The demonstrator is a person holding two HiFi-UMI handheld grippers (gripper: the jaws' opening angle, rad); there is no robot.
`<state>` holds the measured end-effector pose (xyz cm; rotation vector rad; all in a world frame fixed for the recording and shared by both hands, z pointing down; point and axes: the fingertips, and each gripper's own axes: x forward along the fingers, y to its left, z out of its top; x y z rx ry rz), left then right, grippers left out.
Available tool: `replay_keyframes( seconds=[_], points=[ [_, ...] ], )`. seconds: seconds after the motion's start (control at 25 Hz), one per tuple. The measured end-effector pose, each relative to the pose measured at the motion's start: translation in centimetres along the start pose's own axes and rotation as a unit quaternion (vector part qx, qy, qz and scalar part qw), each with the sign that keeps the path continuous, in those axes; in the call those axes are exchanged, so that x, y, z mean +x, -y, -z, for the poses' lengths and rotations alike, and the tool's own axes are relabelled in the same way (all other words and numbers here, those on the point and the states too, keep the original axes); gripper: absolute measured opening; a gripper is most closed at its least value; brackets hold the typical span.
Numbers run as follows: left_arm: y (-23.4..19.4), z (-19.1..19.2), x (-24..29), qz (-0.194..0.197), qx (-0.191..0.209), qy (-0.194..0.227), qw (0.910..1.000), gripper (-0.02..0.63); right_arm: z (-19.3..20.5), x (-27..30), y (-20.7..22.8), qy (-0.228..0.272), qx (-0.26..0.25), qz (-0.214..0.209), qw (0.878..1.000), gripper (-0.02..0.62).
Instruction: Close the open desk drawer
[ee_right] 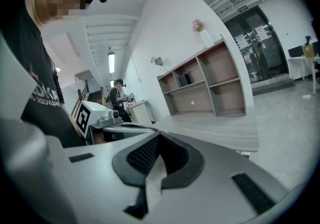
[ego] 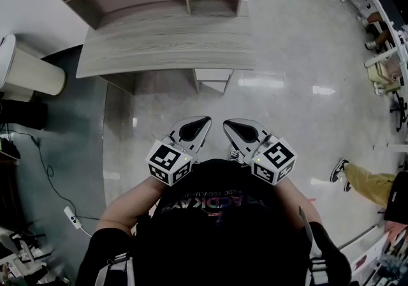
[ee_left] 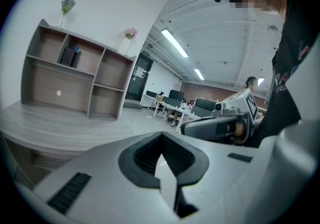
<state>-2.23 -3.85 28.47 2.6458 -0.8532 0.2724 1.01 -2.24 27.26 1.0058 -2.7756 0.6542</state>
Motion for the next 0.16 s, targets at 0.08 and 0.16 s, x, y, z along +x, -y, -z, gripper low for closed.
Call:
replay_keyframes(
  seconds=[0.08, 0.16],
  points=[
    [-0.03, -0.09, 0.0, 0.001, 0.001, 0.0, 1.0, 0.011, -0.09, 0.03, 0.02, -0.001, 0.0, 0.001, 1.0, 0.017],
    [-0.08, -0.2, 0.01, 0.001, 0.001, 0.0, 1.0, 0.009, -0.2, 0.08, 0.03, -0.001, 0.0, 0.001, 1.0, 0.017]
  ],
)
